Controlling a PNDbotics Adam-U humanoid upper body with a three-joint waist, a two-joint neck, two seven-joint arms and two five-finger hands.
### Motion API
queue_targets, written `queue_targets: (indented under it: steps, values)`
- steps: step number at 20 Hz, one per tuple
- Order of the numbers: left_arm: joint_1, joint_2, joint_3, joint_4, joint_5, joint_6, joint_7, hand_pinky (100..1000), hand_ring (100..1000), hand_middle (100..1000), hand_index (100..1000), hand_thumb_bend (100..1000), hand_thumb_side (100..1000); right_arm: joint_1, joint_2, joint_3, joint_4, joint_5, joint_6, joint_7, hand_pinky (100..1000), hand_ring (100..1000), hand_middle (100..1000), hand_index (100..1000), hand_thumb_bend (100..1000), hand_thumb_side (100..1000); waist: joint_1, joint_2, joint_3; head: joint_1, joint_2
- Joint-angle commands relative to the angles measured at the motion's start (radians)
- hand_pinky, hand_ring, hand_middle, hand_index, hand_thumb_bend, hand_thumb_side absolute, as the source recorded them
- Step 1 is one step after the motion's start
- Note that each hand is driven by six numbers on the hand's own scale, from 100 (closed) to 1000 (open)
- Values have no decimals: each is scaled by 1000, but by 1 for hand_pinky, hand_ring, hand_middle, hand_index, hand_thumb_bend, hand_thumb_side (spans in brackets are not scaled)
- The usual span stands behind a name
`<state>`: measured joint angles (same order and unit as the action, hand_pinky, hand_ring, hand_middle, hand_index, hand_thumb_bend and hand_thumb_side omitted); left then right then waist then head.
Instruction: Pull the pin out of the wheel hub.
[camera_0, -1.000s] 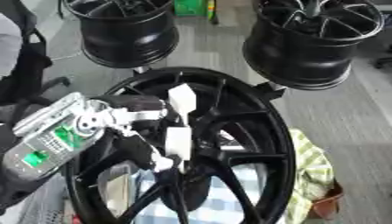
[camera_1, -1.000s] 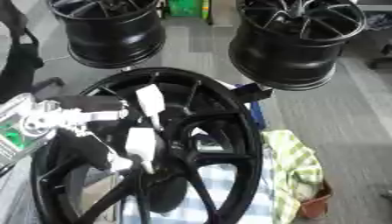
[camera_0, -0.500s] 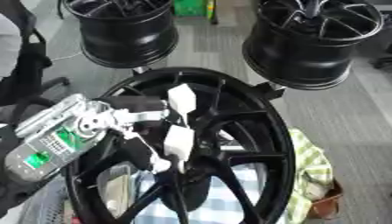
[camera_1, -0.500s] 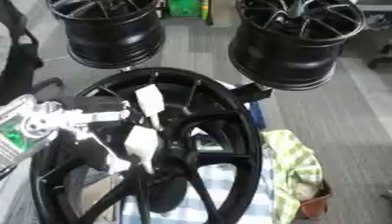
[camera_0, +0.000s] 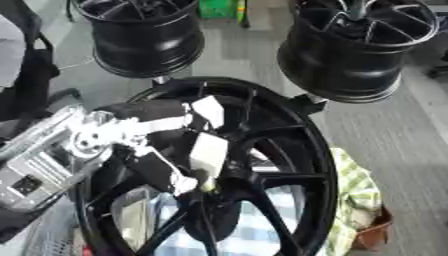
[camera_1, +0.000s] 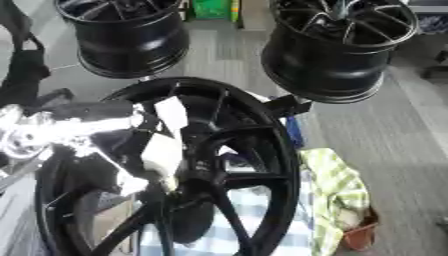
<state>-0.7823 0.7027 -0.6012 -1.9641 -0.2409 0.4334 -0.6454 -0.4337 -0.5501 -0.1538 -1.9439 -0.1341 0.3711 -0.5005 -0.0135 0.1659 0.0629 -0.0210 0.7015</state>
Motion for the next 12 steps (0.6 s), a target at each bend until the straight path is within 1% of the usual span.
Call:
queue_targets:
  steps: [1,4,5,7,8,10,12]
  values:
    - [-3,74,116,-34,78,-50,60,636,504,327,576,100,144,-10,-34,-13,-8,3,-2,-4,785,603,585,720,223,392,2,-18,4,-12,-2]
    - [32,166,244,-36,175,-131,150,641,504,327,579,100,141,-7,-43,-18,-10,10,-1,-8,785,604,586,720,223,390,4,-18,13,-25,-1]
    - [57,205,288,-36,197,-150,184,641,504,328,581,100,142,-6,-46,-20,-11,11,-1,-10,785,604,586,721,223,390,4,-18,16,-28,-1]
    - [122,276,384,-36,236,-166,263,641,504,327,584,100,146,-2,-51,-25,-14,15,-1,-15,785,604,586,721,223,388,6,-16,22,-36,-1]
    - [156,306,433,-36,253,-165,305,646,505,329,587,100,147,0,-53,-29,-15,16,-1,-19,785,604,586,721,223,388,6,-16,25,-40,0]
    - [222,361,529,-36,274,-142,399,646,506,330,589,100,139,3,-55,-35,-17,18,-1,-25,786,605,586,721,224,386,5,-16,30,-49,2]
    - [269,400,608,-29,290,-89,490,649,510,334,594,100,131,3,-57,-37,-20,21,-2,-28,786,605,587,721,225,382,5,-17,35,-57,3]
